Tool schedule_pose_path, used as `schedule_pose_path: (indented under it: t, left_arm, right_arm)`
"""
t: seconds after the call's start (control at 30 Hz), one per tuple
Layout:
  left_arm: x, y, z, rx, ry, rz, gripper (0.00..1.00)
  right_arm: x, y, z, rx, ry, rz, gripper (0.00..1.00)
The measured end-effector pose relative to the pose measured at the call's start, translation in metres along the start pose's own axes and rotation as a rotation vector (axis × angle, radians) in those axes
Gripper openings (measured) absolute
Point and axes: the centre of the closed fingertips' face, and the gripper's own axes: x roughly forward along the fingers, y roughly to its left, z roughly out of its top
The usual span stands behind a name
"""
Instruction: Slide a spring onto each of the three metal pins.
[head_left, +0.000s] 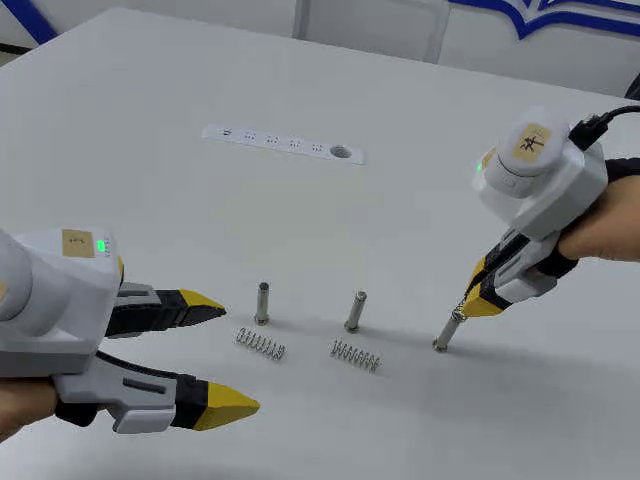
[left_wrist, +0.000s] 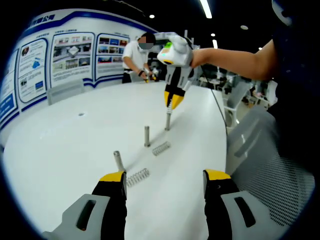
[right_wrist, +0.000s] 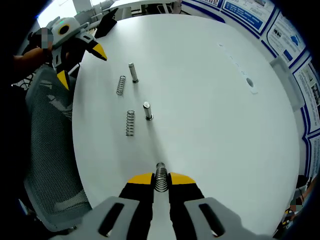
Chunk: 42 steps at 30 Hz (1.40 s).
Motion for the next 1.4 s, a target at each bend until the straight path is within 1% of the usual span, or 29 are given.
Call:
schedule_pose_path:
  t: [0.1, 0.17, 0.37, 0.5, 0.63, 0.67, 0.83, 0.93, 1.13, 1.3, 1.4]
  left_arm:
    - [0.0, 0.0, 0.0, 0.0, 0.0, -0.003, 0.62]
    - [0.001, 0.0, -0.001, 0.0, 0.003, -0.004, 0.62]
    - [0.001, -0.001, -0.004, 0.001, 0.012, -0.01, 0.62]
    - [0.001, 0.0, -0.005, 0.0, 0.013, -0.008, 0.61]
    - [0.0, 0.001, -0.005, -0.001, 0.013, -0.005, 0.61]
    - [-0.001, 0.001, -0.005, -0.001, 0.014, -0.005, 0.61]
    - [-0.001, 0.001, -0.005, -0.002, 0.016, -0.004, 0.61]
    - [0.0, 0.0, -0.005, 0.0, 0.019, -0.006, 0.61]
    - [0.0, 0.0, -0.003, 0.004, 0.019, -0.007, 0.61]
    - [0.0, -0.001, -0.002, 0.009, 0.02, -0.007, 0.61]
    - [0.001, -0.002, -0.002, 0.012, 0.022, -0.008, 0.61]
  right_arm:
    - [0.006, 0.0, 0.001, -0.001, 0.01, 0.003, 0.12]
    - [0.01, 0.0, 0.0, -0.006, 0.026, -0.002, 0.12]
    - [0.025, 0.0, 0.002, -0.001, 0.041, 0.005, 0.12]
    - [0.036, 0.0, -0.003, 0.002, 0.065, 0.008, 0.12]
    - [0.044, -0.002, -0.006, 0.009, 0.072, 0.008, 0.12]
    - [0.047, -0.005, -0.006, 0.011, 0.072, 0.009, 0.12]
    - [0.055, -0.004, -0.01, 0.015, 0.074, 0.008, 0.12]
    - [0.057, -0.004, -0.011, 0.014, 0.073, 0.007, 0.12]
    - [0.055, -0.004, -0.009, 0.013, 0.059, 0.006, 0.13]
    - [0.049, -0.001, -0.006, -0.002, 0.049, -0.005, 0.16]
    - [0.043, 0.0, -0.001, -0.015, 0.035, -0.018, 0.17]
